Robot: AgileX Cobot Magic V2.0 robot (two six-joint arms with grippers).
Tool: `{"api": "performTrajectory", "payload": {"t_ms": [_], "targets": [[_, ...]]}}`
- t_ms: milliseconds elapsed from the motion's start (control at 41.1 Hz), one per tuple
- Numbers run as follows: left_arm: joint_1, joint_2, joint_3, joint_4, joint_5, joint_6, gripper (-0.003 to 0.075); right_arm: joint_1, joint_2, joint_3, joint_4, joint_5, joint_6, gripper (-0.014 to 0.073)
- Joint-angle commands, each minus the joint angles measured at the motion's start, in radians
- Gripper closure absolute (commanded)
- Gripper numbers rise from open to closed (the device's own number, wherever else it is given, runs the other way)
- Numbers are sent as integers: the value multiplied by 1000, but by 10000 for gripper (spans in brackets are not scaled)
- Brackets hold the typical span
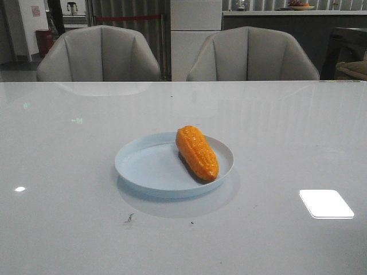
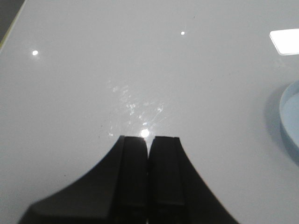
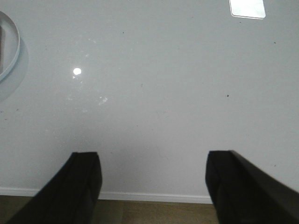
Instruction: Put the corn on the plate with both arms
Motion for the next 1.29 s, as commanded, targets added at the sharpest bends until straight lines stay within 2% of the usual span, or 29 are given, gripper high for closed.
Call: {"api": "performTrajectory", "payload": {"t_ms": [0,170,365,584,705,924,1094,1264], "targets": [[1,-55,-29,-32,-90,24,632,-9,1,-26,6,-62,-8,20],[1,-155,-29,-138,-125,180,632,-9,1,-26,6,-62,-8,20],[1,-290,-6,-142,-209,180,631,-9,1,-26,6,-62,-8,20],[1,-519,151,-140,-385,150,631,-9,1,-26,6,-62,-8,20],[17,-648,237,-140,-385,74,631,-9,1,-26,6,-62,-8,20],[82,-816,362,-140,-385,69,631,-9,1,-26,6,-62,-8,20],[86,-812,444,-149,-401,69,631,-9,2,-26,6,-60,-8,20],[86,-812,523,-219,-415,73,631,-9,2,-26,6,-60,-8,20]]}}
